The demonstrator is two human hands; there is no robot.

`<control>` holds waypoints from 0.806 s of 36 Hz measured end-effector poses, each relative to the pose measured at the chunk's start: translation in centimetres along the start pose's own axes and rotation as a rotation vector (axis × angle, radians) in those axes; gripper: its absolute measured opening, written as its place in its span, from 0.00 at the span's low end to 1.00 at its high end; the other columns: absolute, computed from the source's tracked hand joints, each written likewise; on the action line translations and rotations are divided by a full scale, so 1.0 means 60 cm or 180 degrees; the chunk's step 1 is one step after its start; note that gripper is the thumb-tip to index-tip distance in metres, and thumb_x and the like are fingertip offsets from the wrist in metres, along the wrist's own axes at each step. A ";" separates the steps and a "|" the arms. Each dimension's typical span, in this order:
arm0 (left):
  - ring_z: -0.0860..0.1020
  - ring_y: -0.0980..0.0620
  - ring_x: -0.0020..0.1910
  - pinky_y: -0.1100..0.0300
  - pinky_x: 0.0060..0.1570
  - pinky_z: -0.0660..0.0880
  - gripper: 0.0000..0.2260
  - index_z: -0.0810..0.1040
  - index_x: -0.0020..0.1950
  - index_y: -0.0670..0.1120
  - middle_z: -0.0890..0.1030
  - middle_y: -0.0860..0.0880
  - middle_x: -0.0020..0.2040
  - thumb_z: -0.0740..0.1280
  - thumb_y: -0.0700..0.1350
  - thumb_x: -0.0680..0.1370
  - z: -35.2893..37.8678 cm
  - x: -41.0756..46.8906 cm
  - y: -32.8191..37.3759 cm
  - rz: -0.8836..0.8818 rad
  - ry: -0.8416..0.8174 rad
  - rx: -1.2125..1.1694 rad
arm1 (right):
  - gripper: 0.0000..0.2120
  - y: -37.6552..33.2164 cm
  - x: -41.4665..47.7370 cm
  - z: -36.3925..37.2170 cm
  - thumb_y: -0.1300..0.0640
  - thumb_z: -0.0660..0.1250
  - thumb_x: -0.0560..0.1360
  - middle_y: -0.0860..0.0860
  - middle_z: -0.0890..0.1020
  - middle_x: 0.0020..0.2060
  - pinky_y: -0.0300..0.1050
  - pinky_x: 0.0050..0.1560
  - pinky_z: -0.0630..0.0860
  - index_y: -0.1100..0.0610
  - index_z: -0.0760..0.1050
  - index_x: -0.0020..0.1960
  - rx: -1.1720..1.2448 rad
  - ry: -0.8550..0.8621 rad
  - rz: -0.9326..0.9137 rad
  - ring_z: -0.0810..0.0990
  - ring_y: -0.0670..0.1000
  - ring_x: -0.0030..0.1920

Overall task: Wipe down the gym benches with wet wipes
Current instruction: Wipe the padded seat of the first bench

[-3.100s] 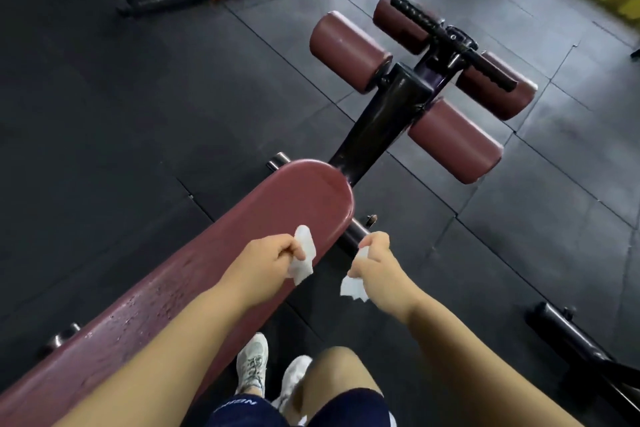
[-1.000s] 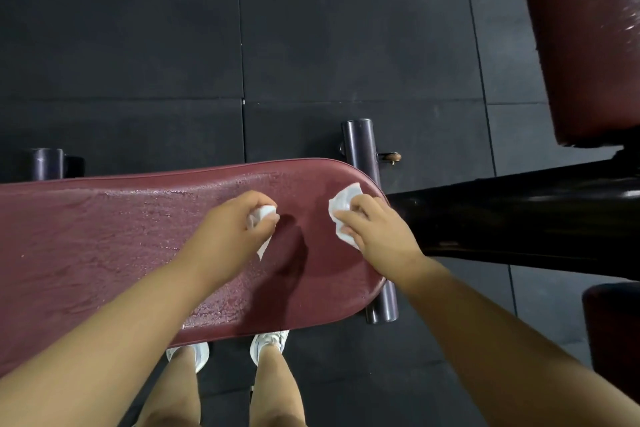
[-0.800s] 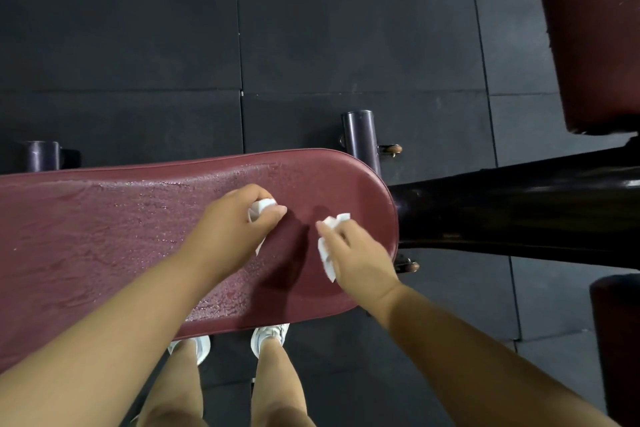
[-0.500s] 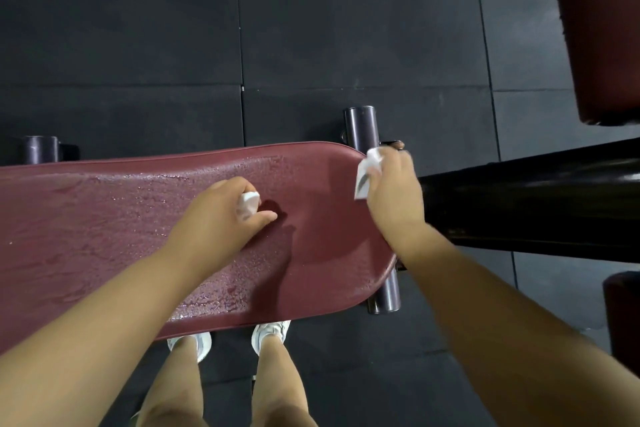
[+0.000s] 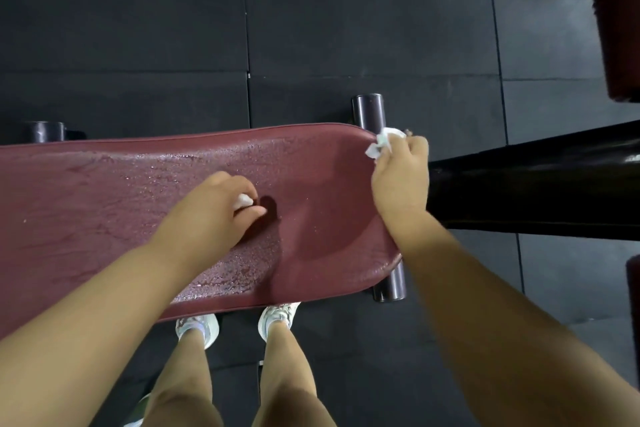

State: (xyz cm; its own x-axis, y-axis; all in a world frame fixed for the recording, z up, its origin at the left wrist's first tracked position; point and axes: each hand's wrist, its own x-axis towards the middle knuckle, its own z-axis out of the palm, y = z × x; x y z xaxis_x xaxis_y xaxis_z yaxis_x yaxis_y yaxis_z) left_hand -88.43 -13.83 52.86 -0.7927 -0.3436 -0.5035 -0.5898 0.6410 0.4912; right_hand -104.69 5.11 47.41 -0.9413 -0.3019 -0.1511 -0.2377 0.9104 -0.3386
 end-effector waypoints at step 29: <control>0.75 0.41 0.57 0.50 0.57 0.72 0.17 0.77 0.60 0.40 0.75 0.43 0.60 0.59 0.30 0.74 0.011 -0.023 -0.034 0.0933 -0.0071 0.0510 | 0.10 0.037 -0.188 0.001 0.46 0.59 0.79 0.36 0.75 0.37 0.35 0.42 0.66 0.51 0.73 0.48 0.0465 0.0231 0.0623 0.73 0.37 0.36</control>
State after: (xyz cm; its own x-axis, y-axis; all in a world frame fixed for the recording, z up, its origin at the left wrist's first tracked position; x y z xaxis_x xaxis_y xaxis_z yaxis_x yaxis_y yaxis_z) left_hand -86.00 -14.24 52.10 -0.9205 -0.1147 -0.3734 -0.3040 0.8108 0.5002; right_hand -94.58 10.51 48.32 -0.9819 -0.0982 -0.1617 -0.0171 0.8974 -0.4408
